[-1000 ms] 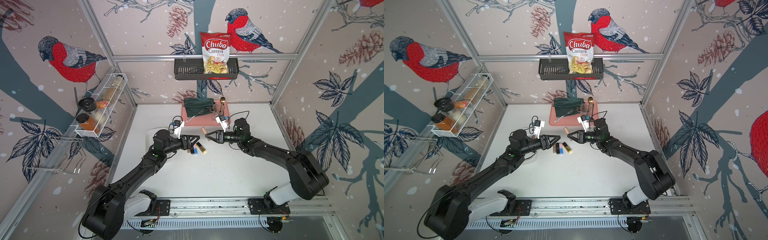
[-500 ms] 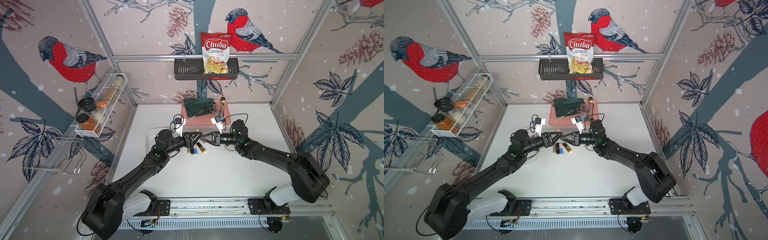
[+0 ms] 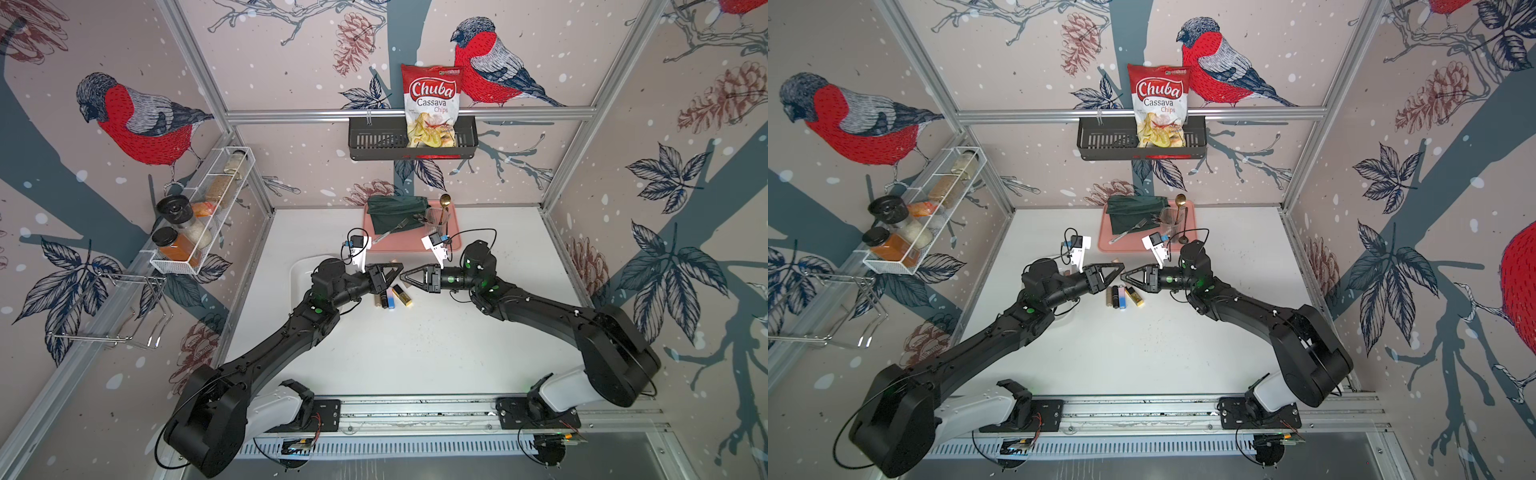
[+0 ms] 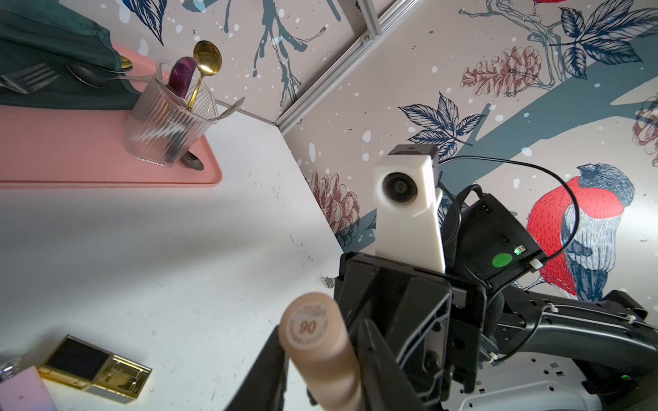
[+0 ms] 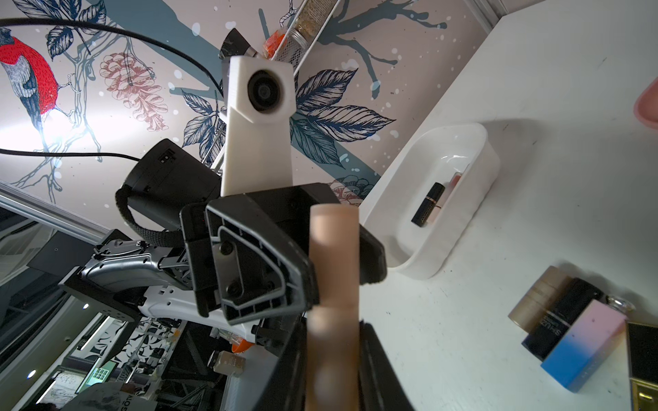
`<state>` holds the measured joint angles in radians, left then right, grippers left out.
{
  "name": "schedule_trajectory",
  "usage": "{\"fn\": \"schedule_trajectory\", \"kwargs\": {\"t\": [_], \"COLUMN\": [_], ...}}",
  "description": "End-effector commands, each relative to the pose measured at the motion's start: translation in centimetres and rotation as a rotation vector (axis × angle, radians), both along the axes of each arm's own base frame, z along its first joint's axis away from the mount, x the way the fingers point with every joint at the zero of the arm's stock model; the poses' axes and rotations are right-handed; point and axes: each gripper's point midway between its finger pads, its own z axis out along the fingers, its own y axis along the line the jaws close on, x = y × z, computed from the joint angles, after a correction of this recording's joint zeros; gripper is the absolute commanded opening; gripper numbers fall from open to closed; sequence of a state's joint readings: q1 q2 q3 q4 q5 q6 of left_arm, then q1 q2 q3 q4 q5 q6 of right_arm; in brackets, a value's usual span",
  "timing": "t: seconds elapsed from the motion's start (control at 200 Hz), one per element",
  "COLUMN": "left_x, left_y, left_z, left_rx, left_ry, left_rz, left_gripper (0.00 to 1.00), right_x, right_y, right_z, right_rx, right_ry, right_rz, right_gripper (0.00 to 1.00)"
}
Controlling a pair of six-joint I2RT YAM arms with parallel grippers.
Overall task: Put the lipstick into the storage box
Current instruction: Pick up the lipstick at the center of the board, then place the lipstick in the storage box.
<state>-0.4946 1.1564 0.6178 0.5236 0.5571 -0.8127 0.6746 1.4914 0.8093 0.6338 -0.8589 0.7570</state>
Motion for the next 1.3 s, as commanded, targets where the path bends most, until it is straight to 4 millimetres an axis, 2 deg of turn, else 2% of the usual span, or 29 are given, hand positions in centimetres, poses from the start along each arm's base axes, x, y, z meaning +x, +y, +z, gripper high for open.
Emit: {"fn": "schedule_trajectory", "kwargs": {"t": [0.0, 0.025, 0.1, 0.175, 0.315, 0.4, 0.46, 0.54, 0.665, 0.76, 0.895, 0.995, 1.096, 1.221, 1.296], "left_x": [-0.1, -0.1, -0.3, -0.3, -0.3, 0.0, 0.4, 0.8, 1.2, 1.4, 2.0, 2.5, 3.3, 3.7, 3.9], "left_y": [-0.3, -0.3, -0.3, -0.3, 0.3, 1.5, 3.1, 6.5, 14.5, 19.2, 23.1, 24.8, 25.0, 27.0, 27.2], "left_z": [1.1, 1.0, 1.0, 0.7, -0.1, -0.7, -1.2, -2.1, -3.8, -4.7, -6.6, -9.0, -10.5, -13.1, -14.8], "left_rx": [-0.017, -0.017, -0.016, -0.002, 0.067, 0.171, 0.294, 0.501, 0.797, 0.915, 1.032, 1.119, 1.148, 1.267, 1.277], "left_ry": [-0.050, -0.048, -0.047, -0.042, -0.026, -0.011, 0.007, 0.038, 0.132, 0.185, 0.257, 0.327, 0.375, 0.450, 0.489], "left_rz": [-0.023, -0.022, -0.026, -0.026, -0.004, 0.048, 0.113, 0.228, 0.455, 0.563, 0.627, 0.641, 0.636, 0.664, 0.644], "left_gripper": [0.25, 0.22, 0.13, 0.12, 0.12, 0.12, 0.12, 0.12, 0.13, 0.13, 0.14, 0.15, 0.15, 0.15, 0.15], "right_x": [-0.3, -0.3, -0.1, 0.1, 0.9, 1.7, 2.3, 3.1, 3.6, 3.3, 2.2, 0.9, -0.2, -0.8, -0.9], "right_y": [0.2, 0.2, 0.1, -0.1, -1.4, -2.9, -4.1, -5.3, -6.1, -5.8, -3.8, -1.9, -0.4, 0.7, 1.0], "right_z": [0.9, 0.9, 1.0, 1.4, 2.4, 3.0, 2.9, 2.3, 0.8, -0.4, -2.0, -3.2, -4.6, -6.1, -6.7], "right_rx": [0.033, 0.032, 0.031, 0.033, 0.047, 0.045, 0.019, -0.045, -0.152, -0.179, -0.208, -0.235, -0.269, -0.302, -0.320], "right_ry": [-0.031, -0.031, -0.034, -0.042, -0.060, -0.078, -0.099, -0.134, -0.173, -0.160, -0.146, -0.143, -0.139, -0.126, -0.128], "right_rz": [0.021, 0.018, 0.015, 0.003, -0.039, -0.084, -0.131, -0.191, -0.249, -0.240, -0.197, -0.149, -0.114, -0.089, -0.085], "right_gripper": [0.28, 0.34, 0.41, 0.49, 0.52, 0.57, 0.58, 0.61, 0.62, 0.62, 0.63, 0.63, 0.63, 0.63, 0.64]}}
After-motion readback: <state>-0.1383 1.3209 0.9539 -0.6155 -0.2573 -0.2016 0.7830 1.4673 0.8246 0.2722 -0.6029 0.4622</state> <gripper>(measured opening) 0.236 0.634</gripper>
